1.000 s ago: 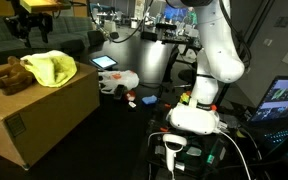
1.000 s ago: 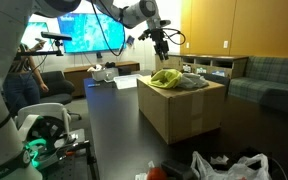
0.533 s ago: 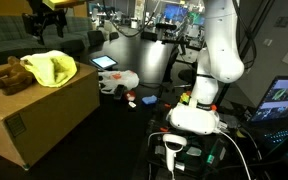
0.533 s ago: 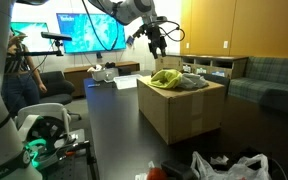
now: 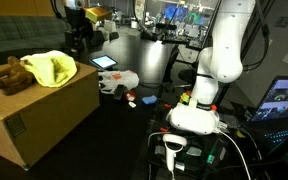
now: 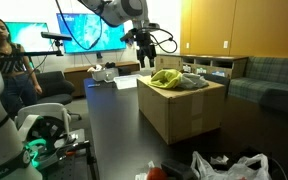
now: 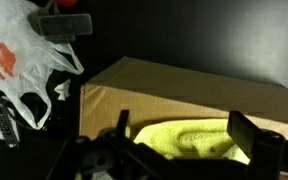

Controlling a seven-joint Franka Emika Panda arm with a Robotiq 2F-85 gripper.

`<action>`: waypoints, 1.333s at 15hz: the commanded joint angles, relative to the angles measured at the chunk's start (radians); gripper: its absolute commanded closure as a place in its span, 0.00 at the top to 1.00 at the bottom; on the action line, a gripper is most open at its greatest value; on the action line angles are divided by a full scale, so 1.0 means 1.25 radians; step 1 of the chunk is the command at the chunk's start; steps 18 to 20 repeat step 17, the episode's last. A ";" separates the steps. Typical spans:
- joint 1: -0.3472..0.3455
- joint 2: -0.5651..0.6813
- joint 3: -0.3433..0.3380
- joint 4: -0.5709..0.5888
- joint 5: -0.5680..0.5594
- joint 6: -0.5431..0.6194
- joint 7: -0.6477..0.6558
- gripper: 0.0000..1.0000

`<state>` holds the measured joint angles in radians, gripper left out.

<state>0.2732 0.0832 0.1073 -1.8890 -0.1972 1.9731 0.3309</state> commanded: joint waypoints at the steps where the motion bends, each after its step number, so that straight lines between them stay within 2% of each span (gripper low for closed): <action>1: -0.041 -0.130 0.014 -0.203 0.061 0.106 -0.051 1.00; 9: -0.084 -0.326 -0.005 -0.589 0.115 0.301 -0.177 1.00; 13: -0.110 -0.429 -0.049 -0.793 0.125 0.425 -0.243 1.00; 14: -0.110 -0.337 -0.015 -0.685 0.102 0.359 -0.195 1.00; 16: -0.120 -0.374 -0.032 -0.751 0.106 0.394 -0.219 1.00; 20: -0.121 -0.385 -0.036 -0.756 0.107 0.395 -0.224 1.00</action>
